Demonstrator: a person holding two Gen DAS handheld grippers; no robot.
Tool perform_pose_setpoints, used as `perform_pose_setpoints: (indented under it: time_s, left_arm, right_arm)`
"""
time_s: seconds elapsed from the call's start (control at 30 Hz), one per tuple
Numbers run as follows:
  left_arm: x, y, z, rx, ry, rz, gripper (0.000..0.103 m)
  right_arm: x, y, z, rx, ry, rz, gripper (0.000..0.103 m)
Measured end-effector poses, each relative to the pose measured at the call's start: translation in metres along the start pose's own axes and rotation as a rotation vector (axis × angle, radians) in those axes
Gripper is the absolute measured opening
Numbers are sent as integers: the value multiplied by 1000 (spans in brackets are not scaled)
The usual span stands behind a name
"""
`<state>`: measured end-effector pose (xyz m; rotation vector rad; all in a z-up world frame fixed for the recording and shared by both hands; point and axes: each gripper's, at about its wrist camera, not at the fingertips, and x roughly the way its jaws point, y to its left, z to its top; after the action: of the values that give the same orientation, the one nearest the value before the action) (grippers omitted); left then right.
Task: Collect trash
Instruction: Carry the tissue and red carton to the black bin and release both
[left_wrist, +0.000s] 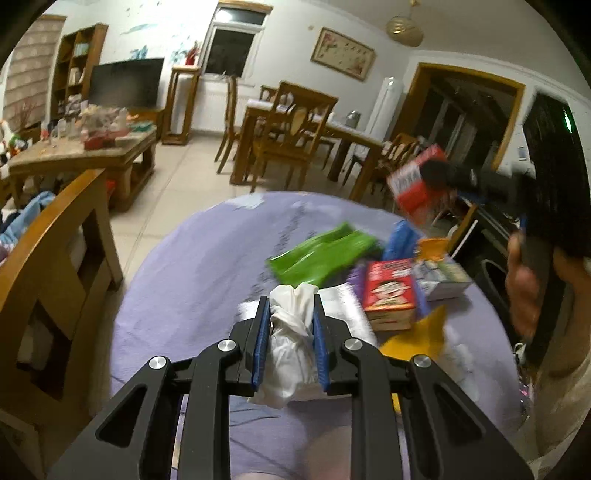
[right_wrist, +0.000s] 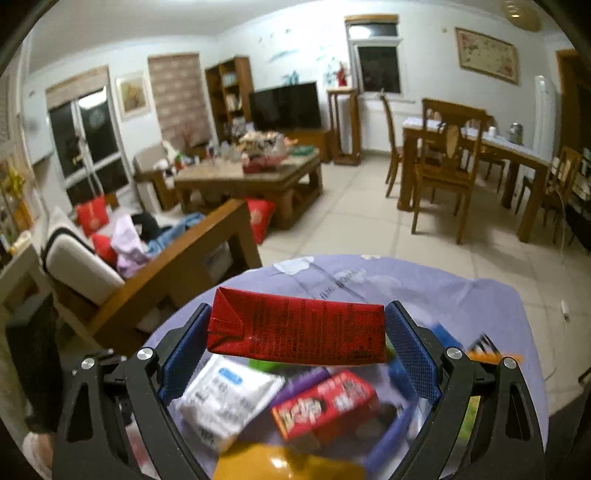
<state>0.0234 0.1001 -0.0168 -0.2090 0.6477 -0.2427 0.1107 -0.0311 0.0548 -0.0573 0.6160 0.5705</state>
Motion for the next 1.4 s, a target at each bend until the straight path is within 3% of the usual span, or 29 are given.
perform_pose_setpoints:
  time_s: [0.27,0.67,1.1,1.4]
  left_arm:
    - [1,-62,10,55,-29,-96,22]
    - [42,-180,18,167,-3,-273,22]
    - [110,-328,10,318,121,-508,22]
    - [157,-402,-12,403,217,-581,22]
  right_arm:
    - [-64,-38,-53,115,-79,-48,91]
    - [-152,-140,-108,289,-227,-193,91]
    - [-250,-287,-196,589,-349,-469,91]
    - [-277,-357,-265,745,-359,-542,91]
